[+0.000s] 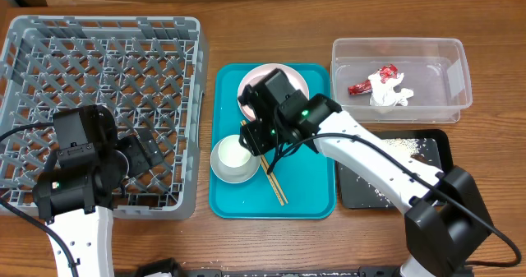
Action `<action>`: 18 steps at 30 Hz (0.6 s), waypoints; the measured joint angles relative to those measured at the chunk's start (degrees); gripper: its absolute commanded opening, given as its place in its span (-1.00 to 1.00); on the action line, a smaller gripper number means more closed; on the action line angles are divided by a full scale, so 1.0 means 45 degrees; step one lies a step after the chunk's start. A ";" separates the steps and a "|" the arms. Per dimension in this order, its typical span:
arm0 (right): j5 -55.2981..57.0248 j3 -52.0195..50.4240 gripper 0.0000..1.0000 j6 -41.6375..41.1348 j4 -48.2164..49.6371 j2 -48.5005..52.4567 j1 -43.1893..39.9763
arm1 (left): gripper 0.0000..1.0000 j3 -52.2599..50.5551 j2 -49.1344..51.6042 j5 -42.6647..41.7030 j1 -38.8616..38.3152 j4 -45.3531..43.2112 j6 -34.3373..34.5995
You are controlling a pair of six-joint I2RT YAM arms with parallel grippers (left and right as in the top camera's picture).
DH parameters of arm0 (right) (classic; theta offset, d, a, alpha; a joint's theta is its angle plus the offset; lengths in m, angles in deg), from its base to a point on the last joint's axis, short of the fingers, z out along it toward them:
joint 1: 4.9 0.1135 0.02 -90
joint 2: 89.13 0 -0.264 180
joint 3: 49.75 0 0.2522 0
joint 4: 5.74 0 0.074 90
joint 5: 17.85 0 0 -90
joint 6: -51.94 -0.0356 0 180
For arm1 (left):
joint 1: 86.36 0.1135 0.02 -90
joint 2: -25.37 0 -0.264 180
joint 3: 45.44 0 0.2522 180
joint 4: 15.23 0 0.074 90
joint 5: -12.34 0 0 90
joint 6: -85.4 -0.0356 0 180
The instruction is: Sort waste into correct bins and load items into the dishwasher
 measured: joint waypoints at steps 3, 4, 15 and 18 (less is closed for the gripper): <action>0.0049 -0.0461 -0.06 -0.0325 0.0311 0.0087 0.0073 | 0.99 0.0000 0.0000 0.0000 0.0000 -0.0005 0.0000; 0.0053 -0.0563 -0.06 -0.0393 0.0408 0.0117 0.0078 | 1.00 0.0000 0.0000 0.0000 0.0000 -0.0005 0.0000; 0.0097 -0.0753 -0.26 -0.0641 0.0515 0.0563 0.0826 | 1.00 0.0000 0.0000 0.0000 -0.0005 0.0010 0.0000; 0.0170 -0.0753 -0.52 -0.0782 0.0520 0.0787 0.0903 | 0.99 0.0000 0.0000 0.0000 0.0000 0.0049 0.0000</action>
